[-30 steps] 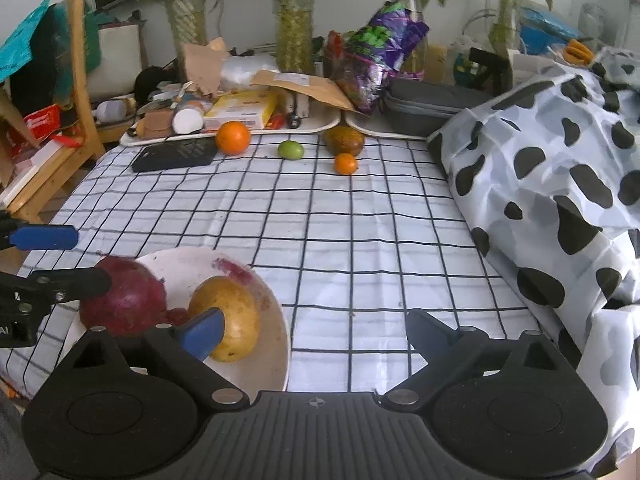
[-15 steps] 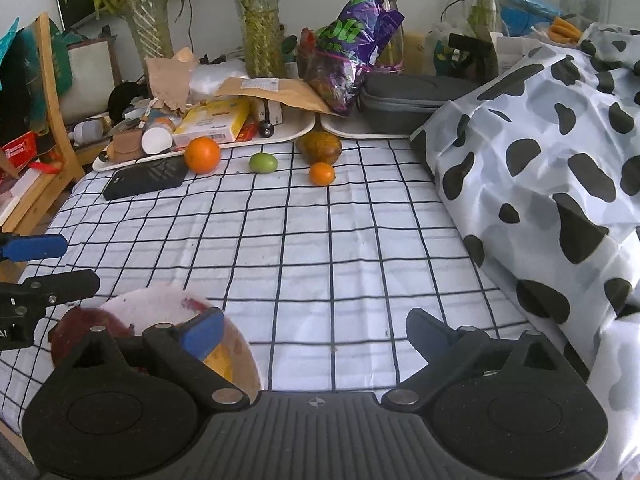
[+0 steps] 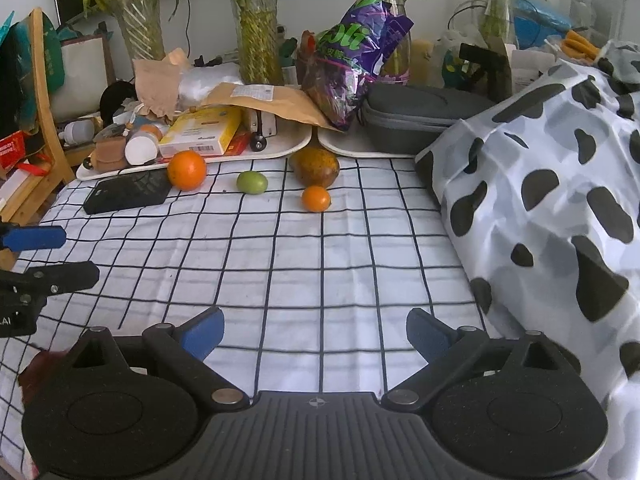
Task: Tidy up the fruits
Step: 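Grasp the large orange with the left tool while the right tool grasps a small orange tomato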
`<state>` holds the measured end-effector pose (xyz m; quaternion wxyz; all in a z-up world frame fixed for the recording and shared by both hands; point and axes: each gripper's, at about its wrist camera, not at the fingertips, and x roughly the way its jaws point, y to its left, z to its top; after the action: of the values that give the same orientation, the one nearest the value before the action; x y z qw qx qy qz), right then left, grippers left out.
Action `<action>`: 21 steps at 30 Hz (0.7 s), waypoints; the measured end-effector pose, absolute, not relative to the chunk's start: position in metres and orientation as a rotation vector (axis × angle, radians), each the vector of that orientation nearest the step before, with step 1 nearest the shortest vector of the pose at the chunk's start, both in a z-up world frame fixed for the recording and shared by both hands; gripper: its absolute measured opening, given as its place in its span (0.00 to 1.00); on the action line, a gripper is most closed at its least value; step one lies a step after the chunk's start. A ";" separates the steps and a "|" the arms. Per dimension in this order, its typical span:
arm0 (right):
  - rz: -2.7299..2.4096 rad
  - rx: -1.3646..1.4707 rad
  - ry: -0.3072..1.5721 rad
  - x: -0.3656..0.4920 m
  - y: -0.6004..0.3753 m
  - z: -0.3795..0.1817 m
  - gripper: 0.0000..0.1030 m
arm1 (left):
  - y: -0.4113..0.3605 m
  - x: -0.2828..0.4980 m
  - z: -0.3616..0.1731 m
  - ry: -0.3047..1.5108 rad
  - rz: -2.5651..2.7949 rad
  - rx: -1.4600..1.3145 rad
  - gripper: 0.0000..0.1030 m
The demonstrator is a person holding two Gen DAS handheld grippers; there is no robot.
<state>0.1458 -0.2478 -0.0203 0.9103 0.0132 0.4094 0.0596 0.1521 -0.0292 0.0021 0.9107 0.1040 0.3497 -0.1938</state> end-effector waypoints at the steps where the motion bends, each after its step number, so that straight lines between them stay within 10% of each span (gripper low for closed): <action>1: 0.121 0.022 0.845 0.149 -0.248 -0.021 0.95 | -0.030 0.155 0.002 0.716 -0.395 0.222 0.59; 21: 0.130 -0.060 0.848 0.223 -0.238 -0.037 0.98 | -0.038 0.224 -0.018 0.635 -0.329 0.352 0.71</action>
<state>0.2231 -0.2384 -0.0372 0.9089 -0.0290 0.4112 0.0631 0.2240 -0.0385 -0.0177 0.9218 0.1712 0.3089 -0.1600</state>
